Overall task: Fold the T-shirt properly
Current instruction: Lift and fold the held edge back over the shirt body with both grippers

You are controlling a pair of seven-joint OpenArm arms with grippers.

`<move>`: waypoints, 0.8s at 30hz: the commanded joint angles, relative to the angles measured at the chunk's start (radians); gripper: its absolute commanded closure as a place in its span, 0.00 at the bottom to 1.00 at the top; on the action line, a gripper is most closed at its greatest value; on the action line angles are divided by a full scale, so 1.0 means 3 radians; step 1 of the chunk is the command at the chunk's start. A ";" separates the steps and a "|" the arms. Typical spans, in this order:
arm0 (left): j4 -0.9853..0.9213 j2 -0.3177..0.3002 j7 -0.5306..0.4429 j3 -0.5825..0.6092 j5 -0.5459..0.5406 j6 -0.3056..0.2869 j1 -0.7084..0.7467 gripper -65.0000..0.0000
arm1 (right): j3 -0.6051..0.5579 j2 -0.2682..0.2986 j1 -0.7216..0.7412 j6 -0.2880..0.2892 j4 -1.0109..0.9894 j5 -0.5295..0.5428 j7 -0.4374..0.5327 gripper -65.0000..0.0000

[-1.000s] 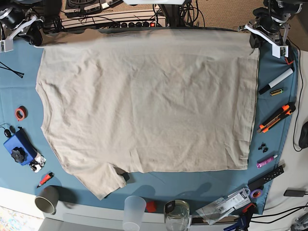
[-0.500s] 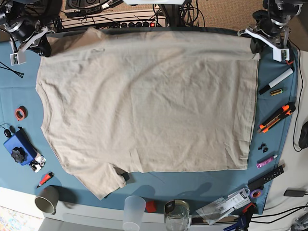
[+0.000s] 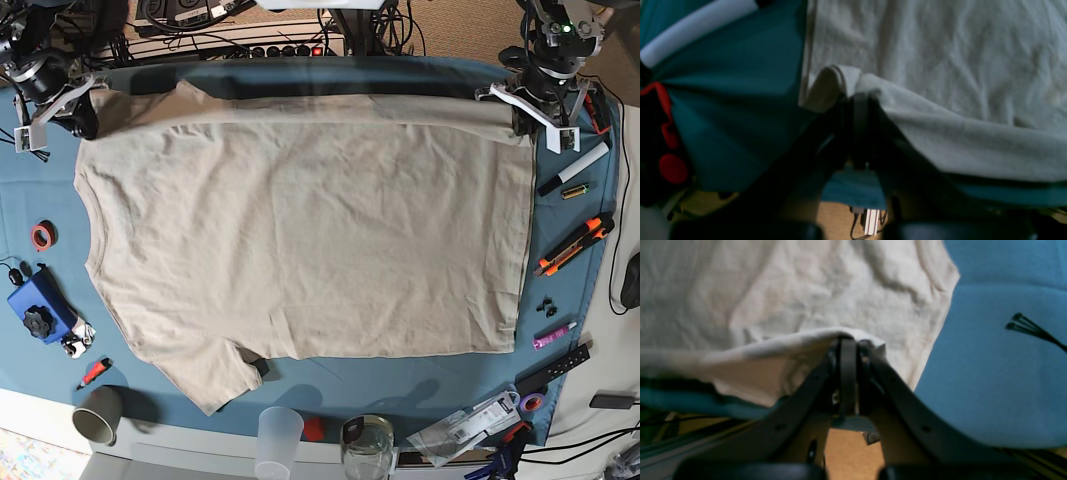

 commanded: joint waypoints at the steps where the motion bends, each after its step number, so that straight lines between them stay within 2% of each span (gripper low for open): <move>1: 0.0051 -0.0022 -0.0097 -0.0008 -0.0011 -0.0004 -0.0041 1.00 | 0.0028 0.0058 0.0038 0.0003 -0.0010 0.0019 0.0098 1.00; 6: -0.0003 -0.0024 -0.0165 -0.0005 -0.0009 -0.0027 -0.0206 1.00 | 0.0022 0.0067 0.0233 0.0003 -0.0338 0.0022 0.0107 1.00; 12: -0.0380 -0.0134 -0.0183 -0.0006 0.0018 -0.0025 -0.0486 1.00 | 0.0008 0.0070 0.0458 0.0003 -0.0493 -0.0004 0.0182 1.00; 15: -0.0542 -0.0156 -0.0183 -0.0006 0.0029 -0.0027 -0.0645 1.00 | -0.0137 0.0128 0.0543 0.0003 -0.0497 -0.0206 0.0235 1.00; 19: -0.0589 -0.0156 -0.0183 -0.0006 0.0078 -0.0025 -0.0787 1.00 | -0.0436 0.0242 0.0646 0.0003 -0.0497 -0.0581 0.0500 1.00; 24: -0.0590 -0.0156 -0.0243 -0.0005 0.0076 -0.0027 -0.0890 1.00 | -0.0610 0.0243 0.0868 0.0003 -0.0497 -0.0971 0.0627 1.00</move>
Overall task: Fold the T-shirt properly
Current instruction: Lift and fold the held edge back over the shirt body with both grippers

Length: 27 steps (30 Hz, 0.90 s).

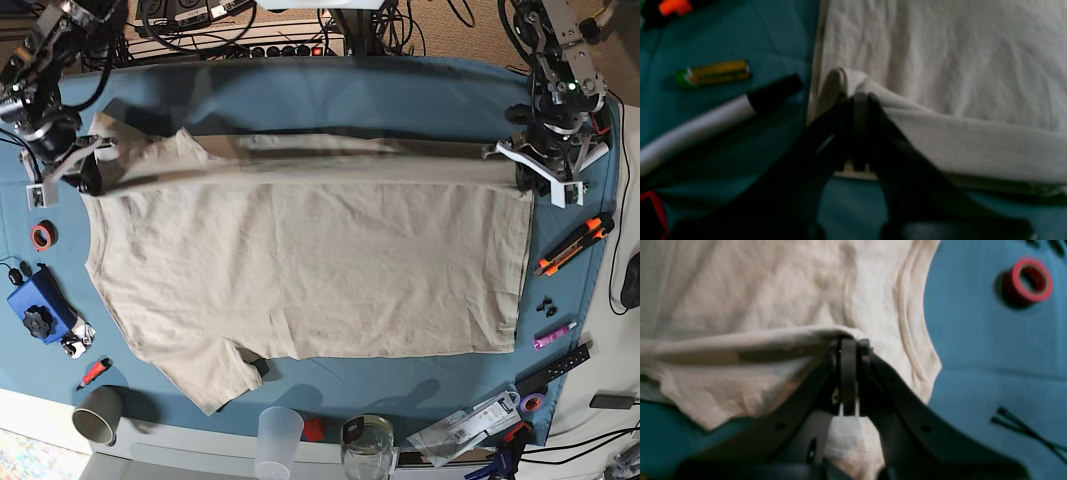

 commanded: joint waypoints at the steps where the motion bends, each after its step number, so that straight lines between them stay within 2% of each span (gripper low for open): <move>1: 0.0052 -0.0034 -0.0083 -0.0011 0.0003 0.0011 -0.0047 1.00 | -0.0005 0.0069 0.0058 -0.0007 0.0053 -0.0038 0.0125 1.00; 7: -0.0182 -0.0078 -0.0094 0.0070 -0.0009 0.0005 -0.0225 1.00 | -0.0116 0.0070 0.0314 -0.0007 -0.0354 -0.0245 0.0272 1.00; 10: -0.0397 -0.0196 -0.0120 0.0270 0.0134 -0.0144 -0.0329 1.00 | -0.0114 0.0114 0.0477 -0.0007 -0.0676 -0.0248 0.0337 1.00; 12: -0.0463 -0.0243 -0.0123 0.0346 0.0323 -0.0106 -0.0406 1.00 | -0.0114 0.0160 0.0562 -0.0007 -0.0804 -0.0248 0.0376 1.00; 15: -0.0468 -0.0258 -0.0123 0.0356 0.0381 0.0078 -0.0514 1.00 | -0.0111 0.0201 0.0674 -0.0007 -0.0839 -0.0271 0.0389 1.00; 24: -0.0659 -0.0258 -0.0149 0.0359 0.0375 0.0011 -0.0783 1.00 | -0.0111 0.0233 0.0827 -0.0007 -0.0839 -0.0314 0.0493 1.00; 27: -0.0791 -0.0257 -0.0161 0.0359 0.0375 0.0011 -0.0877 1.00 | -0.0111 0.0233 0.0828 -0.0007 -0.0839 -0.0459 0.0621 1.00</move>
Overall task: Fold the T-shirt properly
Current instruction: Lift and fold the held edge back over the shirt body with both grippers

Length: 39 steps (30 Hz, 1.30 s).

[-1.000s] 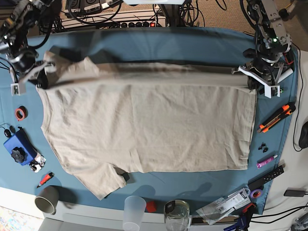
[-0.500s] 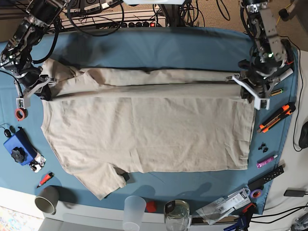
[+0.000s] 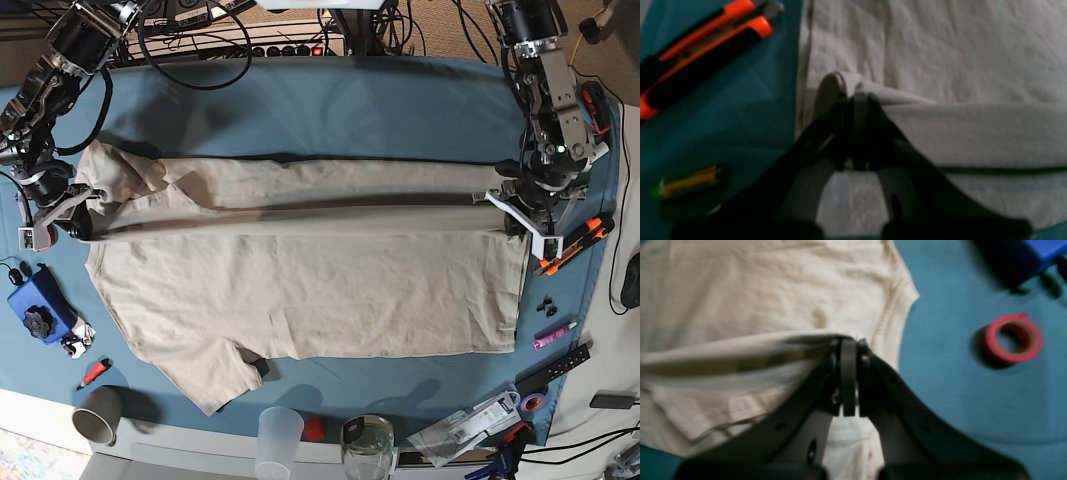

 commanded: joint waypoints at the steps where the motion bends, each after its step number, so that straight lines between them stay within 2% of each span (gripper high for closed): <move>1: 0.0023 -0.0048 -0.0093 -0.0014 0.0033 0.0027 -0.0094 1.00 | 0.0024 0.0084 0.0056 -0.0031 0.0053 0.0006 0.0139 1.00; 10: -0.0075 -0.0048 -0.0094 -0.0014 0.0034 0.0027 -0.0183 1.00 | -0.0043 0.0088 0.0113 -0.0031 -0.0006 -0.0018 0.0149 1.00; 16: -0.0075 -0.0048 -0.0094 -0.0014 0.0034 0.0027 -0.0183 1.00 | -0.0215 0.0086 0.0395 -0.0031 -0.0429 -0.0092 0.0153 1.00; 28: -0.0075 -0.0048 -0.0098 -0.0014 0.0034 0.0027 -0.0183 1.00 | -0.0215 0.0153 0.0963 -0.0031 -0.1180 -0.0327 0.0304 1.00; 34: -0.0075 -0.0048 -0.0197 -0.0014 0.0034 0.0024 -0.0215 1.00 | -0.0215 0.0168 0.0987 -0.0031 -0.1272 -0.0324 0.0324 1.00; 39: -0.0076 -0.0048 -0.0149 -0.0014 0.0037 0.0024 -0.0312 1.00 | -0.0215 0.0169 0.0985 -0.0031 -0.1272 -0.0324 0.0314 1.00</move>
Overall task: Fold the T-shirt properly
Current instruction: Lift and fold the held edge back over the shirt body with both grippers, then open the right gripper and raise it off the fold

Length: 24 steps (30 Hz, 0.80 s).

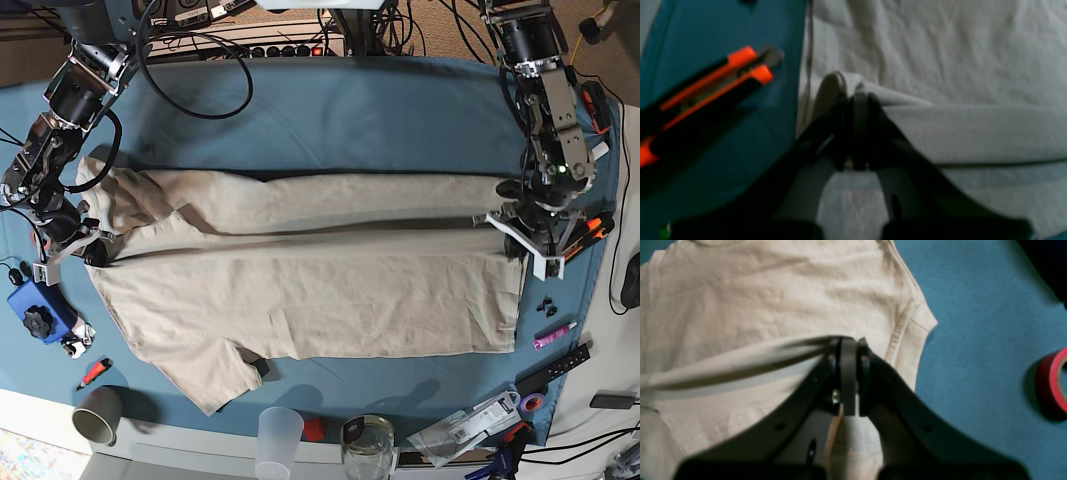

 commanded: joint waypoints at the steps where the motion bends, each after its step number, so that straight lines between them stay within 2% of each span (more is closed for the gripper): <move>1: 0.0052 -0.0047 -0.0045 -0.0017 0.0031 0.0023 -0.0056 1.00 | 0.0019 0.0095 0.0088 -0.0021 0.0046 0.0033 0.0099 1.00; 2: 0.0052 -0.0047 -0.0033 -0.0017 0.0034 0.0004 -0.0061 0.96 | 0.0019 0.0095 0.0088 -0.0021 0.0046 0.0034 0.0092 1.00; 4: 0.0052 -0.0047 -0.0014 -0.0017 0.0116 -0.0137 -0.0061 0.80 | 0.0019 0.0095 0.0088 -0.0021 0.0046 0.0045 0.0089 1.00; 7: 0.0052 -0.0047 0.0005 -0.0017 0.0153 -0.0184 -0.0061 0.66 | 0.0019 0.0095 0.0089 -0.0021 0.0047 0.0046 0.0089 0.85; 10: 0.0053 -0.0047 0.0004 -0.0017 0.0153 -0.0177 -0.0061 0.64 | 0.0019 0.0100 0.0089 -0.0021 0.0047 0.0214 0.0020 0.76; 13: 0.0058 -0.0050 0.0071 -0.0017 0.0151 -0.0177 -0.0065 0.64 | 0.0025 0.0123 0.0109 -0.0021 0.0053 0.0571 -0.0257 0.75; 17: 0.0158 -0.0103 0.0407 -0.0019 0.0070 -0.0177 -0.0076 0.64 | 0.0025 0.0198 0.0174 -0.0021 0.0123 0.1016 -0.0758 0.75; 22: 0.0229 -0.0196 0.0548 -0.0042 -0.0126 -0.0177 -0.0065 0.54 | 0.0028 0.0323 0.0191 -0.0021 0.0365 0.1354 -0.0937 0.75; 24: 0.0229 -0.0200 0.0570 -0.0041 -0.0251 -0.0178 -0.0031 0.53 | 0.0028 0.0373 0.0195 -0.0021 0.0488 0.1380 -0.1052 0.75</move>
